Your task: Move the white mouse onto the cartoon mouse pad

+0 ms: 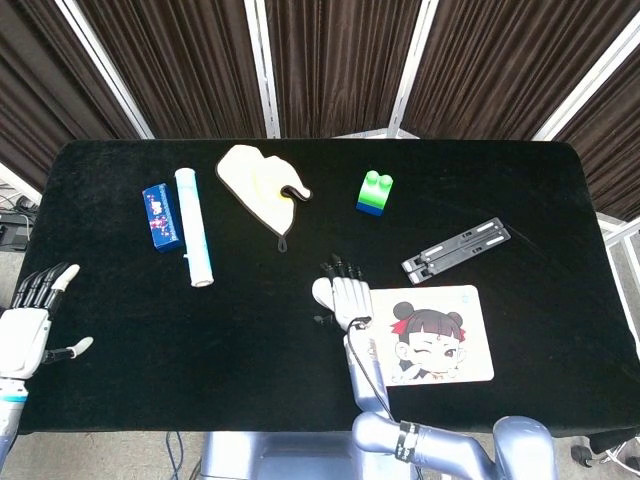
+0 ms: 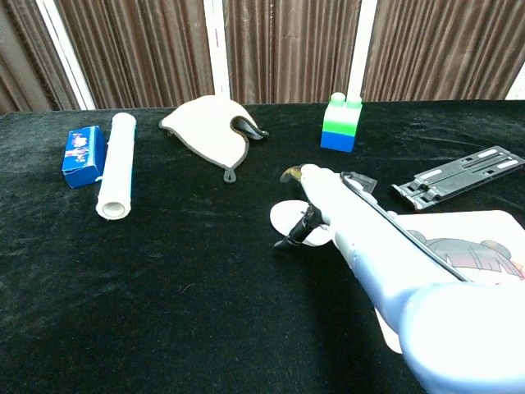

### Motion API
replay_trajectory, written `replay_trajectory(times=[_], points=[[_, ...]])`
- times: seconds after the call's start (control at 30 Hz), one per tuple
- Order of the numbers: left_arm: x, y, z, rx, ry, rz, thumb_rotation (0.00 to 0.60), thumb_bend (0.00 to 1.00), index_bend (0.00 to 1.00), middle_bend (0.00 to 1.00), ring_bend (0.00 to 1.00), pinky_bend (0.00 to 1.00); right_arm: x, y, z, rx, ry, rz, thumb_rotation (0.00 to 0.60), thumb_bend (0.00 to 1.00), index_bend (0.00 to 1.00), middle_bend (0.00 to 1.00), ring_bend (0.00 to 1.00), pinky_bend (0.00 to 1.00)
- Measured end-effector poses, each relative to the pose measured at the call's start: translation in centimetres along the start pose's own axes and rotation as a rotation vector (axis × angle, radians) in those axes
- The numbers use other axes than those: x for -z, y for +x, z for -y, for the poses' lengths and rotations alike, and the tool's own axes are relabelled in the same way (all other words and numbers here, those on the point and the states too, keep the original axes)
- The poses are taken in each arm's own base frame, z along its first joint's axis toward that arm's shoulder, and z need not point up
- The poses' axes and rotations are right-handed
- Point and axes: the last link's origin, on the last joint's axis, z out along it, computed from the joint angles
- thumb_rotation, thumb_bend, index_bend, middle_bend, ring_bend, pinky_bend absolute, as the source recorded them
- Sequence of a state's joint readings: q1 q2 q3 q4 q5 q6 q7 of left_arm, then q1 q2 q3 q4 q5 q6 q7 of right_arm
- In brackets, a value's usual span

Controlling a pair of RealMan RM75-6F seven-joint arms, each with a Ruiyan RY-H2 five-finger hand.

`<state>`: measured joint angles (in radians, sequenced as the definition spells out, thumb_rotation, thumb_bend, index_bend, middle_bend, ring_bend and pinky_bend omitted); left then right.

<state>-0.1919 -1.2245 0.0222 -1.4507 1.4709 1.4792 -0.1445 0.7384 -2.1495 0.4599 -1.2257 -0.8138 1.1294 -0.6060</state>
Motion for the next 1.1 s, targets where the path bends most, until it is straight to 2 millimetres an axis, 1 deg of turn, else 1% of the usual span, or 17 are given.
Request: replay_trajectory(times=[0.2,0.27,0.4,0.6,0.67,0.73,0.83,0.93,1.1], points=[[0.0,0.0,-0.1,0.005,-0.003,0.006,0.600,0.02,0.00,0.00,0.00,0.00,-0.8,0.1,-0.6,0.031,-0.027,-0.033,0.600,0.17,0.20,0.00,0.00,0.00],[-0.1,-0.1,-0.1,0.006,-0.001,0.009,0.600,0.02,0.00,0.00,0.00,0.00,-1.1,0.3,-0.9,0.052,-0.038,-0.052,0.600,0.17,0.23,0.00,0.00,0.00],[-0.1,-0.1,-0.1,0.003,-0.002,0.015,0.600,0.02,0.00,0.00,0.00,0.00,-1.2,0.5,-1.3,0.073,-0.060,-0.069,0.600,0.17,0.32,0.02,0.00,0.00],[-0.1,-0.2,-0.2,0.001,-0.003,0.021,0.600,0.02,0.00,0.00,0.00,0.00,-1.1,0.3,-1.8,0.086,-0.079,-0.066,0.600,0.17,0.34,0.05,0.00,0.00],[-0.1,-0.2,-0.3,0.001,-0.006,0.022,0.600,0.02,0.00,0.00,0.00,0.00,-1.1,0.1,-1.9,0.086,-0.084,-0.056,0.600,0.18,0.36,0.07,0.00,0.00],[-0.1,-0.1,-0.3,0.001,-0.007,0.022,0.600,0.02,0.00,0.00,0.00,0.00,-1.0,-0.1,-2.0,0.083,-0.087,-0.044,0.600,0.22,0.42,0.10,0.00,0.00],[-0.1,-0.1,-0.3,0.003,-0.006,0.023,0.600,0.02,0.00,0.00,0.00,0.00,-1.0,-0.2,-2.0,0.085,-0.081,-0.045,0.600,0.28,0.48,0.15,0.00,0.01],[-0.2,-0.2,-0.4,0.006,-0.007,0.028,0.600,0.02,0.00,0.00,0.00,0.00,-0.7,0.0,-1.6,0.091,-0.053,-0.064,0.600,0.30,0.51,0.17,0.00,0.04],[-0.2,-0.3,-0.4,-0.003,-0.009,0.030,0.600,0.02,0.00,0.00,0.00,0.00,0.1,0.8,-0.8,0.088,0.006,-0.097,0.600,0.31,0.52,0.19,0.00,0.04]])
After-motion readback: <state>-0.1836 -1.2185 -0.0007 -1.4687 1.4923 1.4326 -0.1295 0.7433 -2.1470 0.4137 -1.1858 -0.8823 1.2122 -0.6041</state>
